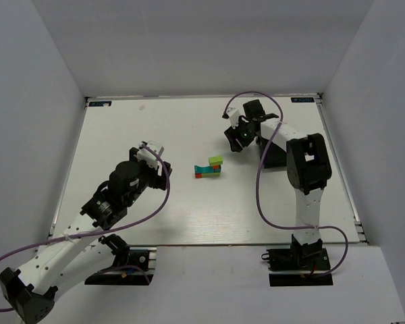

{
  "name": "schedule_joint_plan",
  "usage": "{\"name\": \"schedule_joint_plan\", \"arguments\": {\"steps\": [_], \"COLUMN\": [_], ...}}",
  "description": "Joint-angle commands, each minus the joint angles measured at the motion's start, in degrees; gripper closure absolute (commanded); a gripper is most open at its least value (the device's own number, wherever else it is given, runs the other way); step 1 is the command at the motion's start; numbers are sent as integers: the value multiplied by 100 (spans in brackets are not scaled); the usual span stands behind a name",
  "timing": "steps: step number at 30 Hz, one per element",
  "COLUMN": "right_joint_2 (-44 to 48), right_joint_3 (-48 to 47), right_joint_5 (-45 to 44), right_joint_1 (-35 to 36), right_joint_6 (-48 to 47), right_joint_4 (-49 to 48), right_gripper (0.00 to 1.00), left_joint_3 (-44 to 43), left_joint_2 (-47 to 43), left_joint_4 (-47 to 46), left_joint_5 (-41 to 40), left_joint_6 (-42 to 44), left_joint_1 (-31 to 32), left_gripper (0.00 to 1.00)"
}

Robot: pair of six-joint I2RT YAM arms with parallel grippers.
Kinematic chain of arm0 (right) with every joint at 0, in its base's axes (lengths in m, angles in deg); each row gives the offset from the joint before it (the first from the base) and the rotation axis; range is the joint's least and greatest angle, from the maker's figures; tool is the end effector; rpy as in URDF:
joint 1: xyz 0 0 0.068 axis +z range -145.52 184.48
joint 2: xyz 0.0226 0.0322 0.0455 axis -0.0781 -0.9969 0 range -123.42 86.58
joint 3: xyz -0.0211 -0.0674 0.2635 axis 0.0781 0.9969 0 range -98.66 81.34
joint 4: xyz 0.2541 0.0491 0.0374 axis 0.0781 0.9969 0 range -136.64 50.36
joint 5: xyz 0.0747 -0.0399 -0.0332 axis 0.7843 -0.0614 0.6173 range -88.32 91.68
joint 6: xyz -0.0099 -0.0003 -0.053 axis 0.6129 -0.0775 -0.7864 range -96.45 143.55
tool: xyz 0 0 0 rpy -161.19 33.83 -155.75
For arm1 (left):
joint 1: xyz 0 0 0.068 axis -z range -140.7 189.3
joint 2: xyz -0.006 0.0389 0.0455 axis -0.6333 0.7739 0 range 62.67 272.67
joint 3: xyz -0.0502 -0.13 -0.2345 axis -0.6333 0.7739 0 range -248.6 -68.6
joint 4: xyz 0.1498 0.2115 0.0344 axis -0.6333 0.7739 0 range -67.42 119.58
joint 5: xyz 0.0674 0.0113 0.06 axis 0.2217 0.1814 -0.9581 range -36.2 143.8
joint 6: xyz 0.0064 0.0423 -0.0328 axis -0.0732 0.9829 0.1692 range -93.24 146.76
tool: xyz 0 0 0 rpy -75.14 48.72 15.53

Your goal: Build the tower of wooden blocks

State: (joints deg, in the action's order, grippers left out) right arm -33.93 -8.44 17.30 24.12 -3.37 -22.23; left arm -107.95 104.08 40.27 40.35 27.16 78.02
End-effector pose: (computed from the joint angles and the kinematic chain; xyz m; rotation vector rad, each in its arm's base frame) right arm 0.4275 0.1626 0.1785 -1.0884 2.2572 0.2927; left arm 0.1387 -0.1007 0.3025 0.4893 1.8486 -0.2277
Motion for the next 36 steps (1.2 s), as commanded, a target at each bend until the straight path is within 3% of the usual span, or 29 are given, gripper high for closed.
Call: {"name": "schedule_joint_plan", "arguments": {"steps": [1, 10, 16, 19, 25, 36], "right_joint_2": [-87, -192, -26, 132, 1317, 1443], "right_joint_3": [-277, -312, -233, -216, -66, -1146], "right_joint_5": [82, 126, 222, 188, 599, 2217], "right_joint_1": [-13, -13, -13, -4, 49, 215], "right_joint_6": [81, 90, 11, -181, -1233, -3037], "right_joint_4": [65, 29, 47, 55, 222, 2644], "right_gripper": [36, 55, 85, 92, 97, 97], "left_joint_3": [-90, -90, -90, -90, -90, -90], "left_joint_2": [16, 16, 16, 16, 16, 16], "left_joint_4": [-64, -64, -64, -64, -64, -64], "left_joint_5": [124, 176, 176, 176, 176, 176], "left_joint_6": [-49, 3, 4, 4, 4, 4], "left_joint_1": [-14, -14, -14, -14, -14, -14], "left_gripper": [13, 12, 12, 12, 12, 12]}}
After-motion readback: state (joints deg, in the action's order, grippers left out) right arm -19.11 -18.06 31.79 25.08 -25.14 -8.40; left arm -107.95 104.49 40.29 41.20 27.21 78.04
